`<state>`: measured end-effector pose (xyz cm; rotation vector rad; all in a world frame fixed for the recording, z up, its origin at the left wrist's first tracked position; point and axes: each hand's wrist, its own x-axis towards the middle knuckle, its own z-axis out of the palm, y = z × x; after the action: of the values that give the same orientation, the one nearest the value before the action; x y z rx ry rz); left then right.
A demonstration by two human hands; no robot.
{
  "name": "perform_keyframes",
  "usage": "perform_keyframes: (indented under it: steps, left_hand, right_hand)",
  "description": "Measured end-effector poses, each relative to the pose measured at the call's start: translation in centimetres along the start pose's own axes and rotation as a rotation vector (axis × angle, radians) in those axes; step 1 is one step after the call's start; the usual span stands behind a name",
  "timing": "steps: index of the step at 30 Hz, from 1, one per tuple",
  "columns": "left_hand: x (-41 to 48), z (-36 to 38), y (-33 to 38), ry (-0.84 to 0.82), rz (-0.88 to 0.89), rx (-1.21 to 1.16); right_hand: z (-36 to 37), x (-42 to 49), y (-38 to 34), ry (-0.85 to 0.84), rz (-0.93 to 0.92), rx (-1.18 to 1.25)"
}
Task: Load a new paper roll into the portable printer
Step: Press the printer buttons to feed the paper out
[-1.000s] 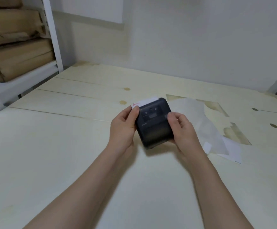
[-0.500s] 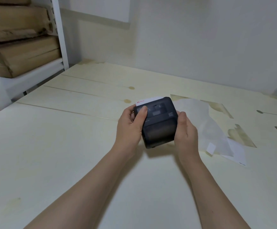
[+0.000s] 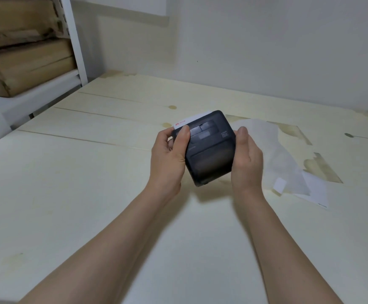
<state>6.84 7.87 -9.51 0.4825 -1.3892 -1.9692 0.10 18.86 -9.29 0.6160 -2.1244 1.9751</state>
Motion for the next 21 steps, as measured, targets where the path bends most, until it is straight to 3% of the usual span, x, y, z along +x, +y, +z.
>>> perform_keyframes:
  steps: [4, 9, 14, 21]
  left_hand:
    - [0.8, -0.1, 0.0, 0.001, -0.055, 0.003]
    - [1.5, -1.1, -0.3, -0.118, -0.049, 0.027]
    - [1.2, -1.2, -0.4, -0.253, -0.019, 0.034]
    - [0.3, -0.9, -0.3, -0.162, 0.147, 0.079]
  right_hand:
    - [0.1, 0.2, 0.4, -0.218, 0.231, 0.094]
    - [-0.7, 0.1, 0.2, -0.334, 0.199, 0.150]
    - [-1.3, 0.0, -0.2, -0.287, 0.170, 0.137]
    - [-0.7, -0.5, -0.5, -0.135, 0.080, 0.083]
